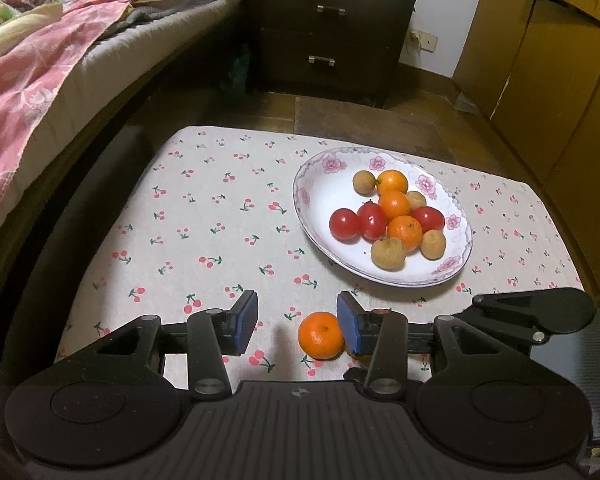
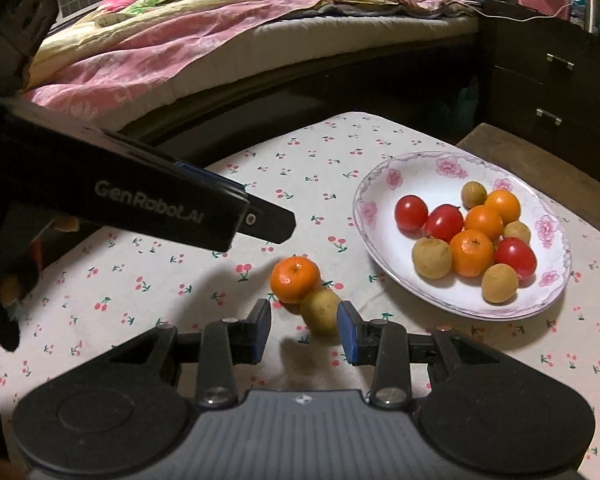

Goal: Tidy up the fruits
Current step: 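Grasp the tangerine with the left tool while the right tool grasps the brown fruit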

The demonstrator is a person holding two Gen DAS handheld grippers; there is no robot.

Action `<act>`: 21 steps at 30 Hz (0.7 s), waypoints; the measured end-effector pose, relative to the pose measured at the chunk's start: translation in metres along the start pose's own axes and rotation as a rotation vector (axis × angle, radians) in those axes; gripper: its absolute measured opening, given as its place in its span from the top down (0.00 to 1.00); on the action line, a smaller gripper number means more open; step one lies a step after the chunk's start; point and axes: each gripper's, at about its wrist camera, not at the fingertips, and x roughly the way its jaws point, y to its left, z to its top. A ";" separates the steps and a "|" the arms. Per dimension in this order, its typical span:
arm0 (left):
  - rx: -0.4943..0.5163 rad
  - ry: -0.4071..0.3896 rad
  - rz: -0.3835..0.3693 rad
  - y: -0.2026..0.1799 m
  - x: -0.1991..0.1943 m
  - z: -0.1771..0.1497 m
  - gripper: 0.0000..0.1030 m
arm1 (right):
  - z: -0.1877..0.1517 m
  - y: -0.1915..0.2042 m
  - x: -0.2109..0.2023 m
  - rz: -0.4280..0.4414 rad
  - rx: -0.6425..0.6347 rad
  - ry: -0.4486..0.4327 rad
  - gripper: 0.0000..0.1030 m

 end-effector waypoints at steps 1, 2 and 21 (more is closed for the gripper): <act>0.001 0.003 -0.003 0.000 0.000 0.000 0.49 | 0.000 0.001 0.000 -0.011 -0.012 -0.001 0.47; 0.002 0.006 -0.004 -0.001 0.001 0.000 0.49 | 0.001 0.002 0.001 -0.016 -0.020 -0.001 0.47; 0.004 0.029 -0.002 0.002 0.005 -0.003 0.45 | 0.007 -0.001 0.006 -0.019 -0.007 -0.001 0.48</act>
